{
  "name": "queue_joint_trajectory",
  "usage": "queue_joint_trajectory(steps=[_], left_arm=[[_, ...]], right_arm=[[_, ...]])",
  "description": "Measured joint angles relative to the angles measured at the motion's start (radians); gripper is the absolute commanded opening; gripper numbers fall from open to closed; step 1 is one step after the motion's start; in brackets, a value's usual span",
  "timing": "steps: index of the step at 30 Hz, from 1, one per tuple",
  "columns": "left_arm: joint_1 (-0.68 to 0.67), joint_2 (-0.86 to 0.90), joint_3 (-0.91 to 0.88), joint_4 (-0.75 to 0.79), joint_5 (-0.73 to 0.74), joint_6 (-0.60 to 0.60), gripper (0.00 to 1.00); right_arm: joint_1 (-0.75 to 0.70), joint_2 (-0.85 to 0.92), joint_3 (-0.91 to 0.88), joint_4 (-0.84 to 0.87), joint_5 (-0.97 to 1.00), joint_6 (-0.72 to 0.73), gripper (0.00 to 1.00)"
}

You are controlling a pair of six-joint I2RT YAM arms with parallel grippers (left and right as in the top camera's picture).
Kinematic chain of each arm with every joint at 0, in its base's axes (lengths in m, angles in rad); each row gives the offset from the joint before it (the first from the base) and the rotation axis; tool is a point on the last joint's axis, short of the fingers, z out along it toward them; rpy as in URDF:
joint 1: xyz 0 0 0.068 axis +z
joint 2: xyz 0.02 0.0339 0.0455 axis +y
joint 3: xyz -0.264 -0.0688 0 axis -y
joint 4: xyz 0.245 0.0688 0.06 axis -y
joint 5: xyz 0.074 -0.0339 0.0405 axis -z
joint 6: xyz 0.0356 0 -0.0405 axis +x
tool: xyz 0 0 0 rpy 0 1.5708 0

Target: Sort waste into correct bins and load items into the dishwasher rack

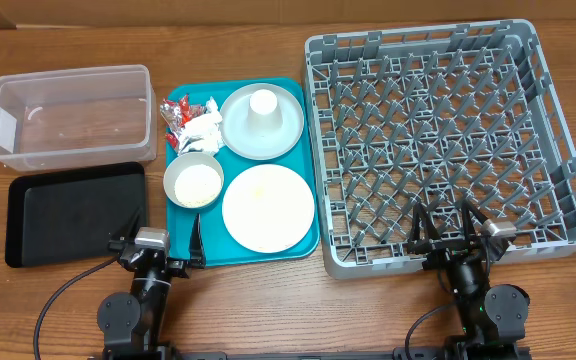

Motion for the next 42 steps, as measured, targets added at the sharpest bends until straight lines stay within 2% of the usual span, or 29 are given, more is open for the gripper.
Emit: queue_joint_trajectory(steps=[26, 31, 34, 37, 42], left_arm=[[0.000, 0.000, 0.000, 0.000, 0.001, 0.000, 1.00], [0.000, 0.000, 0.000, 0.031, 0.010, -0.056, 1.00], [0.000, 0.001, 0.006, 0.065, 0.078, -0.086, 1.00], [0.000, 0.002, 0.064, -0.002, 0.119, -0.116, 1.00], [0.000, 0.058, 0.327, -0.232, 0.060, -0.139, 1.00]], right_arm=[[0.000, 0.000, 0.000, 0.001, -0.003, 0.000, 1.00], [0.000, 0.000, 0.000, 0.052, -0.040, 0.000, 1.00], [0.000, 0.000, 0.006, 0.045, -0.098, 0.000, 1.00], [0.000, 0.006, 0.074, -0.042, -0.134, 0.000, 1.00], [0.000, 0.124, 0.366, -0.340, -0.161, -0.033, 1.00]])
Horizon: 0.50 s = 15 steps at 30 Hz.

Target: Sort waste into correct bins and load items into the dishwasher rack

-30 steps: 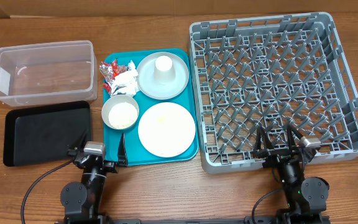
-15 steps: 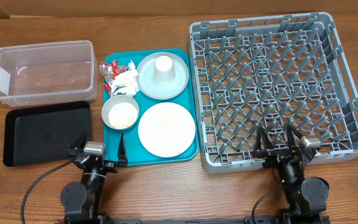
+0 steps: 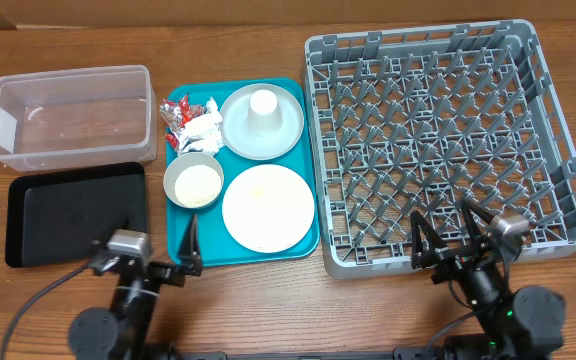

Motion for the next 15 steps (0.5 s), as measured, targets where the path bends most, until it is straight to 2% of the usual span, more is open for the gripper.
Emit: queue_joint_trajectory(steps=[6, 11, 15], left_arm=[[0.000, 0.233, 0.293, -0.209, -0.043, -0.041, 1.00], [0.000, 0.534, 0.506, -0.360, -0.052, -0.085, 1.00], [0.000, 0.775, 0.739, -0.536, -0.054, -0.097, 1.00]], right_arm=[[0.000, 0.385, 0.377, -0.318, -0.004, -0.016, 1.00], [0.000, 0.665, 0.665, -0.451, -0.003, -0.035, 1.00], [0.000, 0.787, 0.773, -0.485, -0.041, -0.045, 1.00]])
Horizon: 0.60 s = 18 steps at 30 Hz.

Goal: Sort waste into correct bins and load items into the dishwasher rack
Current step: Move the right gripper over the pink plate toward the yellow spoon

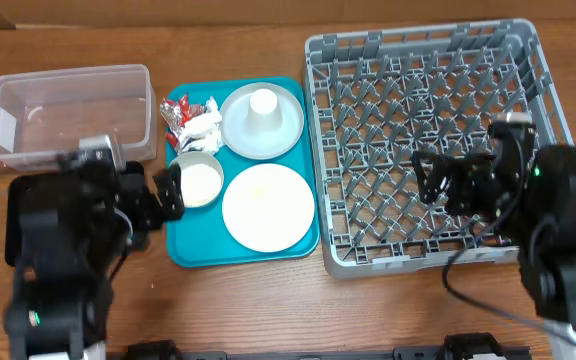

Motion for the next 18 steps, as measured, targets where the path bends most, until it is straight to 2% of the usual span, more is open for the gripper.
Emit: queue_joint_trajectory(steps=[4, 8, 14, 18], left_arm=[[0.000, 0.144, 0.152, -0.121, 0.000, 0.005, 1.00], [0.000, 0.182, 0.177, -0.146, 0.005, 0.035, 1.00], [0.000, 0.187, 0.197, -0.150, -0.024, 0.080, 1.00], [0.001, 0.191, 0.207, -0.232, -0.178, 0.010, 1.00]], right_arm=[[0.000, 0.103, 0.023, -0.020, -0.050, 0.001, 1.00], [0.056, 0.237, 0.108, -0.118, -0.062, 0.005, 1.00], [0.286, 0.470, 0.318, -0.257, 0.019, 0.007, 1.00], [0.442, 0.603, 0.380, -0.237, 0.064, 0.027, 1.00]])
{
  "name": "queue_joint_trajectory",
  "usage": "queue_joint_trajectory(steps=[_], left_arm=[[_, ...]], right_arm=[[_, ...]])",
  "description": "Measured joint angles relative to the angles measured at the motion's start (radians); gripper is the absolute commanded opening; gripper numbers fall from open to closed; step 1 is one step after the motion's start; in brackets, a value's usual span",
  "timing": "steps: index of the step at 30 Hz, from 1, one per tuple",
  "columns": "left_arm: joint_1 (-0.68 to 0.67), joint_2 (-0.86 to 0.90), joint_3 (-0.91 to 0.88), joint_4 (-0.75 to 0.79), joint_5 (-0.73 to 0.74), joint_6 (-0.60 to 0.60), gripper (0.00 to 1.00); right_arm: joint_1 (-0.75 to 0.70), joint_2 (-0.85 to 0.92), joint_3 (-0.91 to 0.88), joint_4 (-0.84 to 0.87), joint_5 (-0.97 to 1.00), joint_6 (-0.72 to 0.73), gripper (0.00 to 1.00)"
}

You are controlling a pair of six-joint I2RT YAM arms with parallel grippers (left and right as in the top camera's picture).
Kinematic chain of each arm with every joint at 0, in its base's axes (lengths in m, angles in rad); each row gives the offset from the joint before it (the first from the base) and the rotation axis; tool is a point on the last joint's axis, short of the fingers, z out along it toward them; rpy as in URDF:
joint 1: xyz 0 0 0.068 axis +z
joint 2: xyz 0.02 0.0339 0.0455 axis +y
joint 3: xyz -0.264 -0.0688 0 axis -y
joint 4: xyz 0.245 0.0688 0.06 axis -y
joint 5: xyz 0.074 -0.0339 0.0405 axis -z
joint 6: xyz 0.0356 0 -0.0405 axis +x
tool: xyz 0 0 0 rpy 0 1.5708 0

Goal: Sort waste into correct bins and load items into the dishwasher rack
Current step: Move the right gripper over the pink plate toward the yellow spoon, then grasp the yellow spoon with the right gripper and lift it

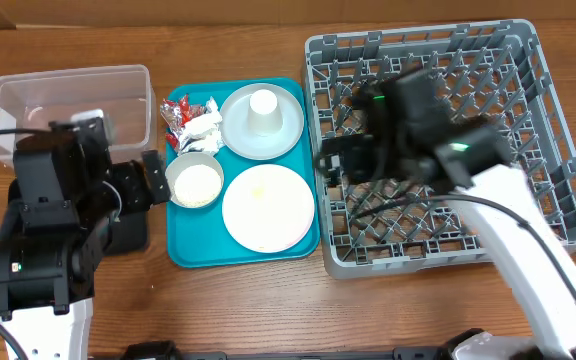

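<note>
A teal tray [183, 250] holds a white bowl [194, 183], an empty white plate [268, 207], a second plate [238, 135] with an upturned white cup [261, 104], and red-and-white wrappers [190, 120]. My left gripper [156, 175] hangs just left of the bowl, over the tray's left edge, open and empty. My right gripper [324, 162] is at the left side of the grey dishwasher rack [558, 150], pointing toward the tray, fingers apart with nothing between them.
A clear plastic bin [68, 95] stands at the back left. In front of it lies a black tray [133, 228], mostly covered by my left arm. The right arm stretches across the front half of the rack.
My left gripper has moved slightly right, closer to the bowl. My right gripper has moved from over the rack's middle right to its left side. No object has moved.
Both grippers first stood open at the table's front edge, the left below the tray, the right below the rack. Then they were raised, the left over the black tray, the right over the rack. Now both are nearer the teal tray, empty.
</note>
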Motion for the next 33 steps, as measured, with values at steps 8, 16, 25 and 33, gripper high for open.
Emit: queue_joint_trajectory(steps=[8, 16, 25, 33], left_arm=[[0.253, 0.043, 0.000, -0.082, -0.068, -0.084, 1.00], [0.322, 0.089, 0.000, -0.091, 0.012, -0.033, 1.00], [0.322, 0.116, 0.000, -0.091, 0.019, -0.008, 1.00], [0.322, 0.129, 0.000, -0.091, 0.019, -0.008, 1.00]], right_arm=[[0.278, 0.264, 0.001, 0.092, 0.131, 0.083, 0.86], [0.273, 0.341, 0.001, 0.246, 0.251, 0.148, 0.52], [0.273, 0.481, 0.001, 0.236, 0.270, 0.182, 0.48], [0.274, 0.565, 0.001, 0.249, 0.214, 0.205, 0.46]])
